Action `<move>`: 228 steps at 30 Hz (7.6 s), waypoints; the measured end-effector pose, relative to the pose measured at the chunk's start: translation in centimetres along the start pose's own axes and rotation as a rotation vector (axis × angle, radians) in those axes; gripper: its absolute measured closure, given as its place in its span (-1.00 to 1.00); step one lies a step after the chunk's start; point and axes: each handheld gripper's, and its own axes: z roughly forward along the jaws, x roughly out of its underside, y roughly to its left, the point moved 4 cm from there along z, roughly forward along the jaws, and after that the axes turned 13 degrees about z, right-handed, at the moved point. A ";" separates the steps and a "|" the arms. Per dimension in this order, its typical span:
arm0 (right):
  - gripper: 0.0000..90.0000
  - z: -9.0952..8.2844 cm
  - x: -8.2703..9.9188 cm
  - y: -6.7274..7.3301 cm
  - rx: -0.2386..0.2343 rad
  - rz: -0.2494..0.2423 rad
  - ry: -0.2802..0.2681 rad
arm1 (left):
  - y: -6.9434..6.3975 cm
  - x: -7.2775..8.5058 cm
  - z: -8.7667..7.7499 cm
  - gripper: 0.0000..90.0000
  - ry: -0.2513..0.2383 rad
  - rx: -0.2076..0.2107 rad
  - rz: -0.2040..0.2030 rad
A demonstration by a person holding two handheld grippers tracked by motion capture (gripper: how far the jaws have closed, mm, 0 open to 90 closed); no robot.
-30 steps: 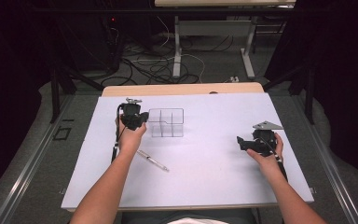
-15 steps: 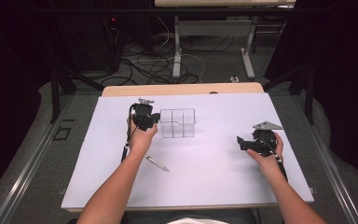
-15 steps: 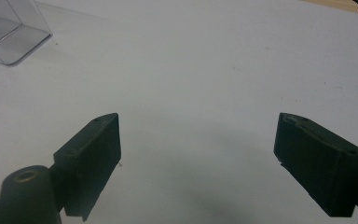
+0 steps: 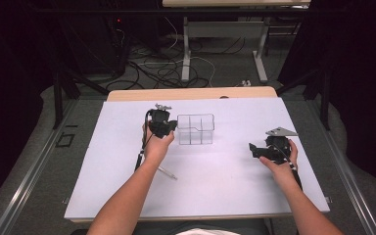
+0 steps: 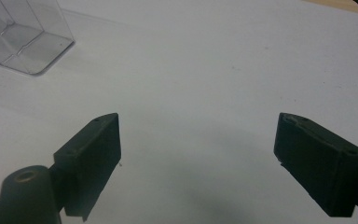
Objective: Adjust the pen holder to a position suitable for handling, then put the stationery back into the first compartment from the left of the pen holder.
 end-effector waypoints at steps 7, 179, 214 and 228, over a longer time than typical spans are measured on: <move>-0.69 0.0 0.0 -0.1 -0.002 -0.004 0.001 | -0.1 -0.1 0.0 0.97 -0.006 0.008 -0.001; 0.49 3.7 3.9 27.3 -0.529 -0.266 0.332 | 6.1 10.2 -9.0 -0.99 -0.182 -0.018 -0.057; 0.78 4.9 5.3 28.3 -0.472 -0.296 0.379 | 6.0 10.3 -8.8 -0.99 -0.172 -0.012 -0.047; 0.79 4.7 5.0 28.2 -0.496 -0.311 0.375 | 6.0 10.2 -8.9 -0.97 -0.182 -0.008 -0.042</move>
